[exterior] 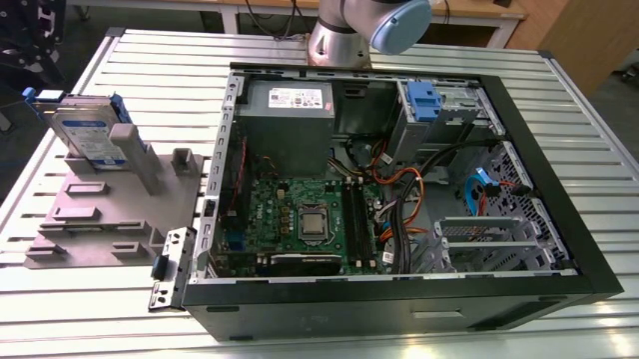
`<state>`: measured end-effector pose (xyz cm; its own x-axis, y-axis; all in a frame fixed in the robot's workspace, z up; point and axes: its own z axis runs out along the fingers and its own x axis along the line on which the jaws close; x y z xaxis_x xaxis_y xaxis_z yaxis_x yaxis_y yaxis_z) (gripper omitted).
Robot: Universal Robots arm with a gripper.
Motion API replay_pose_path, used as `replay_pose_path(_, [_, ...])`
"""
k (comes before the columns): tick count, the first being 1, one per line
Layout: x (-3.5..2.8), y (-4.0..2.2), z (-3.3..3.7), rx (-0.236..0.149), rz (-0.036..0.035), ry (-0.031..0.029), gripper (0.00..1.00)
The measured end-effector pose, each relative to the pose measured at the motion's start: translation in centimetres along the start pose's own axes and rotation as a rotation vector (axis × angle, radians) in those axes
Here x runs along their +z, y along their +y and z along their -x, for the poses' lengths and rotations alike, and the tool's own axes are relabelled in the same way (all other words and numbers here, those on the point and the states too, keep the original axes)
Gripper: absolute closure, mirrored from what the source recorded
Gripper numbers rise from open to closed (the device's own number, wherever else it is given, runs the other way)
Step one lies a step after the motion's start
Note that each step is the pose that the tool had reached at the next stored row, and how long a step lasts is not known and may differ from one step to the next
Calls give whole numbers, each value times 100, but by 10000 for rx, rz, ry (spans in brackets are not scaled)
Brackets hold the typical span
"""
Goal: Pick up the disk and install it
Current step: 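Pick up the disk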
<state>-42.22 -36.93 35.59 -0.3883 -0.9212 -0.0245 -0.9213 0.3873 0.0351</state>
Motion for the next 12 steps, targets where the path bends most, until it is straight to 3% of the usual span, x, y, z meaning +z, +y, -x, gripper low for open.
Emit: replay_pose_path(12, [13,-1,0,-2172,53,76,89])
